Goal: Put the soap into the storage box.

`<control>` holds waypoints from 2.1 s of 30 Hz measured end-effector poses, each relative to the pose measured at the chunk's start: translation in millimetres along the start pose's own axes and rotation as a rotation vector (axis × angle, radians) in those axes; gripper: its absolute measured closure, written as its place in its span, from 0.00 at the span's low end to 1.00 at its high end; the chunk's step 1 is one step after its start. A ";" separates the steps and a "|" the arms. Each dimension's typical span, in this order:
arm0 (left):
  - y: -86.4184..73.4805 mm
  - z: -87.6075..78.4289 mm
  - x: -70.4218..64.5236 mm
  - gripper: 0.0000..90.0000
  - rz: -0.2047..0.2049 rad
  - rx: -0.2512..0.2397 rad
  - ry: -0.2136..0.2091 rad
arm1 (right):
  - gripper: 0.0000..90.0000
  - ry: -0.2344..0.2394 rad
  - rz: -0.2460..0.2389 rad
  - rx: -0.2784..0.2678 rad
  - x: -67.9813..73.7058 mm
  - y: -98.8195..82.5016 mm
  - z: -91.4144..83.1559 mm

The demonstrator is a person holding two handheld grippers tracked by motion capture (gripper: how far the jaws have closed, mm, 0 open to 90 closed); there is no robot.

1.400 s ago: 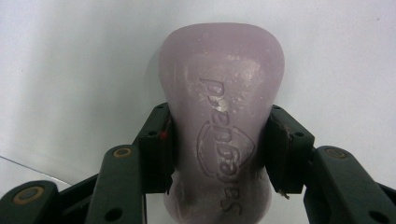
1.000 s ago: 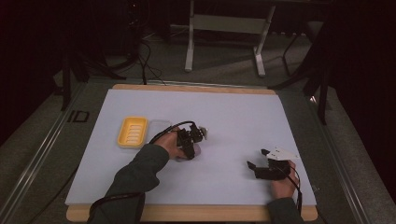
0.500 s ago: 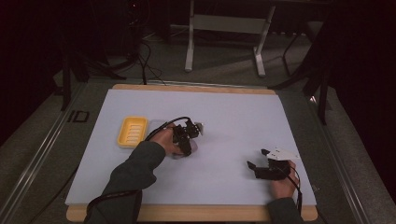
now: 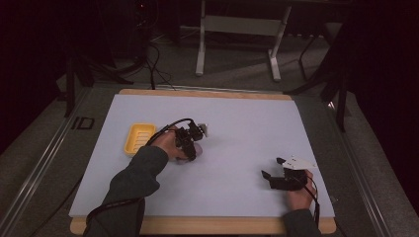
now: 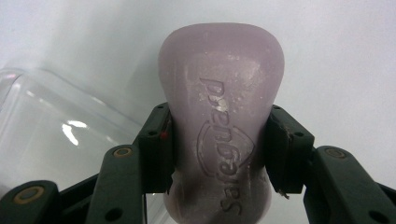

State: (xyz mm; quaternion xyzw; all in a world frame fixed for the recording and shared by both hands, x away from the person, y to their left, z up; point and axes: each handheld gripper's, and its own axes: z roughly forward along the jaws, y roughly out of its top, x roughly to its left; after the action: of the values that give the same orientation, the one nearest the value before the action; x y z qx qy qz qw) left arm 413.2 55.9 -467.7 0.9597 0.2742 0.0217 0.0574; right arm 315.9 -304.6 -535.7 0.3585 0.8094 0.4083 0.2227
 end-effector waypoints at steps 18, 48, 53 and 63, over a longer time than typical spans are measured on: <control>-16.0 -10.2 22.2 0.56 -0.080 -0.020 0.001 | 0.21 -0.002 0.006 -0.020 -0.9 -0.8 -1.9; -38.4 -17.4 50.8 0.56 -0.205 -0.032 0.030 | 0.21 0.001 0.004 -0.027 -0.9 -1.0 -2.4; -40.8 -15.8 54.8 0.56 -0.234 -0.034 0.032 | 0.21 0.002 0.004 -0.028 -1.0 -1.1 -2.6; -45.6 -15.9 61.2 0.56 -0.277 -0.029 0.037 | 0.21 0.001 0.004 -0.029 -0.9 -1.1 -2.6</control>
State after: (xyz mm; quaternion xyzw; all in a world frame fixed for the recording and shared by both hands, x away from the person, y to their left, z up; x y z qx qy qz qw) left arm 440.1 128.3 -456.9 0.9113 0.4045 0.0351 0.0686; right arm 314.4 -307.0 -535.1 0.3566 0.8028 0.4207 0.2265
